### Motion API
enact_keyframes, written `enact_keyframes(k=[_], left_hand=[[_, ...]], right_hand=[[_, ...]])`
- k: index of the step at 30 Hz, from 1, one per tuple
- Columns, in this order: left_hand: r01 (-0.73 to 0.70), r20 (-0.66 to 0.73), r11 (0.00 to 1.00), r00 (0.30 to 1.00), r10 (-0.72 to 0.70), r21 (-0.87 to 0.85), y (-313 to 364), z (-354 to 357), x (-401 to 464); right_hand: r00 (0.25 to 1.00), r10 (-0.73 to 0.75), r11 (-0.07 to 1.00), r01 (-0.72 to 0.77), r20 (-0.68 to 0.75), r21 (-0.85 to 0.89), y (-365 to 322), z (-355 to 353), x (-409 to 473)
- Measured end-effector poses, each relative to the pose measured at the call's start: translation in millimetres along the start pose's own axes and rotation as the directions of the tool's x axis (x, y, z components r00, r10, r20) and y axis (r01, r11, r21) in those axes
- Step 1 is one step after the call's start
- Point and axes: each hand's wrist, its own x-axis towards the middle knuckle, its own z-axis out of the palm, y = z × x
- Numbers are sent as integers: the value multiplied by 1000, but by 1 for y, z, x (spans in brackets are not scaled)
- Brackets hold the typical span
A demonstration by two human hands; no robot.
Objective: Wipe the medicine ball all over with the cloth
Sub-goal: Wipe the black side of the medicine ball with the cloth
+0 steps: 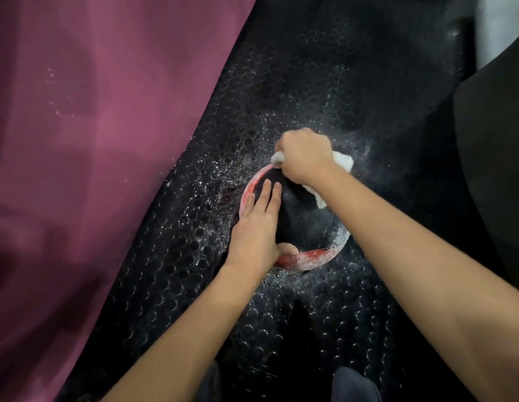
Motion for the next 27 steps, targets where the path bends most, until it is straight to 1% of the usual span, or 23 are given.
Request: enact_keyframes(k=[1, 5, 7, 12, 16, 19, 21, 22, 23, 25, 26, 27], left_hand=[[6, -1, 1000, 1000, -6, -2, -2, 0, -1], [10, -2, 1000, 1000, -10, -25, -5, -3, -1], [7, -7, 1000, 1000, -7, -27, -5, -3, 0], [5, -12, 1000, 1000, -5, 6, -5, -9, 5], [-71, 31, 997, 997, 70, 41, -11, -11, 8], [-100, 15, 993, 995, 99, 64, -13, -13, 16], [-89, 8, 995, 996, 89, 42, -10, -16, 22], [-84, 10, 996, 996, 84, 33, -9, -18, 25], [-81, 7, 996, 997, 81, 25, -7, -19, 28], [-86, -20, 996, 996, 86, 8, -6, -20, 35], [-86, -31, 996, 996, 86, 0, -6, -20, 38], [-83, -35, 997, 996, 83, -5, -4, -20, 40]], right_hand=[[1000, 10, 1000, -11, 13, 24, 2, -1, -1], [979, 195, 959, -203, 61, 196, 41, -8, -11], [968, 246, 936, -252, 56, 247, 52, -4, -19], [967, 254, 932, -239, -21, 272, 51, 9, -18], [966, 258, 939, -247, -16, 239, 54, 9, -9], [967, 252, 947, -239, -38, 215, 56, 8, -2], [970, 225, 960, -205, -92, 191, 51, 5, -8], [974, 186, 973, -164, -130, 163, 48, 7, -16], [975, 137, 986, -117, -172, 119, 43, 10, -30], [962, -20, 1000, 24, -273, 11, 31, 21, -65], [952, -87, 996, 82, -294, -27, 27, 26, -77], [946, -109, 994, 102, -307, -39, 28, 28, -81]])
